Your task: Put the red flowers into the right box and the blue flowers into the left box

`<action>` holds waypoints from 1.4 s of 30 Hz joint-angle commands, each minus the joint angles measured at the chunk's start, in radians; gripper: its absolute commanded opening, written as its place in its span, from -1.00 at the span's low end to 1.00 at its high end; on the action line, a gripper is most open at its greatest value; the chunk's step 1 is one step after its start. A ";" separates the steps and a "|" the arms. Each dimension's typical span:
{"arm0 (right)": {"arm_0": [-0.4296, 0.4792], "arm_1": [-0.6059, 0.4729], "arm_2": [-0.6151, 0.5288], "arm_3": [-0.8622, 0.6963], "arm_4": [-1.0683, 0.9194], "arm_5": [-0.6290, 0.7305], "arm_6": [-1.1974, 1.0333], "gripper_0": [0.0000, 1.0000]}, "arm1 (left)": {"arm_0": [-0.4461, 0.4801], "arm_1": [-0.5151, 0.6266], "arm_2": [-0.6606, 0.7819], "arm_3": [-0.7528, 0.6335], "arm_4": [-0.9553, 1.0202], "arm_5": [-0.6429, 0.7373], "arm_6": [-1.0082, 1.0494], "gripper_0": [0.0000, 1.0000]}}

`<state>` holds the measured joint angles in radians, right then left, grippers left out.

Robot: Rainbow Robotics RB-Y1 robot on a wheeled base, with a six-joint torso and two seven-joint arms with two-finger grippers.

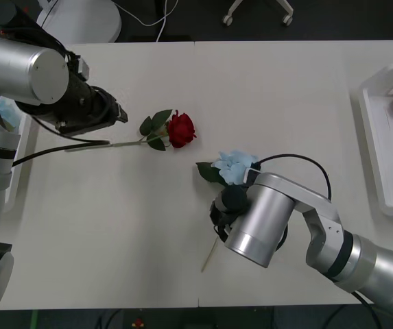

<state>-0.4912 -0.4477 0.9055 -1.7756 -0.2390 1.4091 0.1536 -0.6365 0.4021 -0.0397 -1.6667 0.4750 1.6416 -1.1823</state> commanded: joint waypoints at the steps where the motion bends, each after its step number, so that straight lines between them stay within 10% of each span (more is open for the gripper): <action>1: -0.052 0.069 0.003 0.036 0.018 -0.010 0.020 0.98 | 0.011 0.034 0.014 -0.031 -0.029 -0.039 -0.243 1.00; 10: -0.058 0.077 0.007 0.087 0.020 -0.021 0.038 0.38 | 0.035 0.031 -0.020 0.016 -0.006 -0.120 -0.728 1.00; 15: -0.059 0.070 0.007 0.088 0.015 -0.019 0.034 -0.98 | 0.050 0.029 -0.059 0.074 0.007 -0.207 -0.935 1.00; 27: -0.087 0.027 -0.079 0.076 -0.042 -0.019 0.103 -1.00 | 0.103 0.026 -0.143 0.151 0.020 -0.368 -1.168 1.00; 42: -0.175 -0.138 -0.603 -0.024 -0.519 -0.167 0.890 -1.00 | 0.078 -0.015 -0.259 0.291 0.020 -0.580 -1.162 0.97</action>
<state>-0.5808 -0.5403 0.3310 -1.7649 -0.6962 1.2862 0.9493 -0.5436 0.4001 -0.2854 -1.3805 0.4875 1.0747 -2.2897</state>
